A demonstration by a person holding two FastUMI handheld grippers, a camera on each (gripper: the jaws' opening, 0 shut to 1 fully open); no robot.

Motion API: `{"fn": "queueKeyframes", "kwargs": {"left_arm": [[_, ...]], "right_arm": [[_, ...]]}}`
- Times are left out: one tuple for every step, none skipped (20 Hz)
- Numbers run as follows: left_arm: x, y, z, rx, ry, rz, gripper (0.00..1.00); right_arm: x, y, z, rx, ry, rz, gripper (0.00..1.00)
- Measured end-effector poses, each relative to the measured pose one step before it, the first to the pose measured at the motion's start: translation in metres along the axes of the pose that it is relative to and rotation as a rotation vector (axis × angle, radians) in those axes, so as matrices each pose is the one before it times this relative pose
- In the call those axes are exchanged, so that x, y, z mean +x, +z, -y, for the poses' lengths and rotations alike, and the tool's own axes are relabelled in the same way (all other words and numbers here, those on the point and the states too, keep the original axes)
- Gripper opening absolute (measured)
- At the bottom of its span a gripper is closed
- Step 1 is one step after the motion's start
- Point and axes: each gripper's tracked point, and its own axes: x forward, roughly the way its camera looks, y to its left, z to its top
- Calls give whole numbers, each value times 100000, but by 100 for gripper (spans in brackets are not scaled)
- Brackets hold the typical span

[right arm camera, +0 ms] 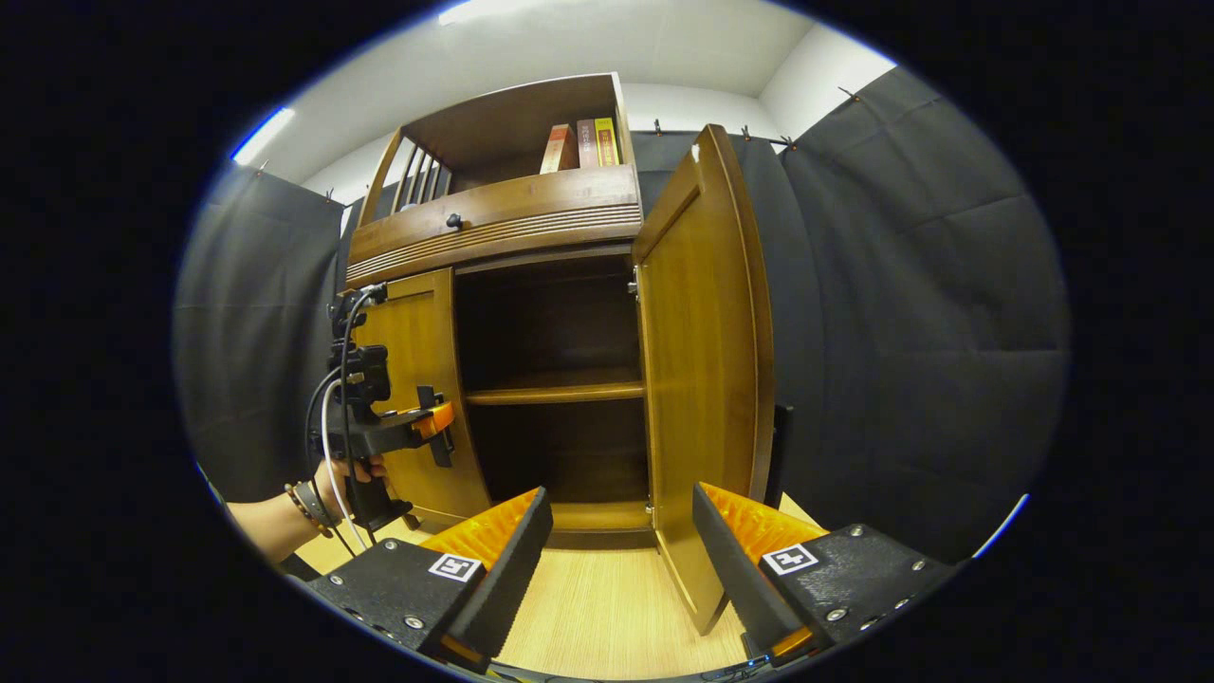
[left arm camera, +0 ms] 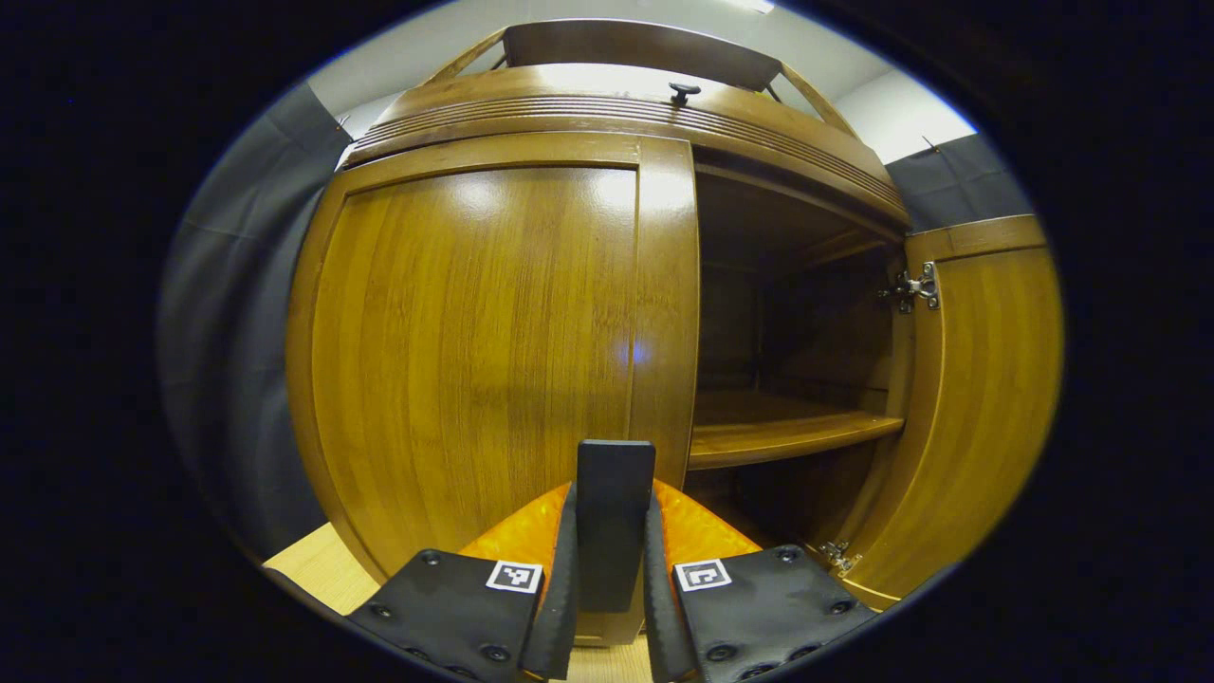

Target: Open the right door of the double-door shoe cabinet with the right hand, and open the left door with the left hand.

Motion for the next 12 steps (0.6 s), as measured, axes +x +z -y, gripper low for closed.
{"fn": "queueKeyframes", "kwargs": {"left_arm": [[-1049, 21, -270, 134, -341, -284, 37], [-977, 22, -139, -15, -476, -177, 37], [-861, 33, -41, 103, -428, -445, 37], [-1040, 106, -208, -26, -424, -472, 36], [-1191, 8, -321, 150, -448, -333, 36], [-1130, 126, -406, -195, -454, 93, 37], [-1208, 61, -318, -400, -235, 122, 37], [-1213, 65, -514, -561, 163, 257, 38], [-1107, 144, -609, 113, 279, 230, 38], [-1001, 111, -464, 777, 184, -131, 37], [-906, 31, -379, 618, 476, -191, 37], [-940, 125, -617, 326, 930, -160, 37]], "right_arm": [[-125, -145, -250, -610, 217, -193, 92], [-94, -164, -262, -564, 295, -308, 92], [-89, -140, -321, -387, 578, -319, 92], [-82, -114, -394, -212, 759, -298, 92], [52, -91, -386, -140, 945, -332, 92], [62, -104, -435, -201, 984, -419, 92], [285, -173, -490, -257, 1080, -577, 92], [224, -196, -421, -140, 1016, -260, 92], [334, 35, -468, -80, 1158, -339, 92], [266, -71, -551, 34, 1303, -271, 92], [95, -40, -575, -59, 1520, -93, 92], [300, 107, -631, -228, 1357, -3, 100]]}}
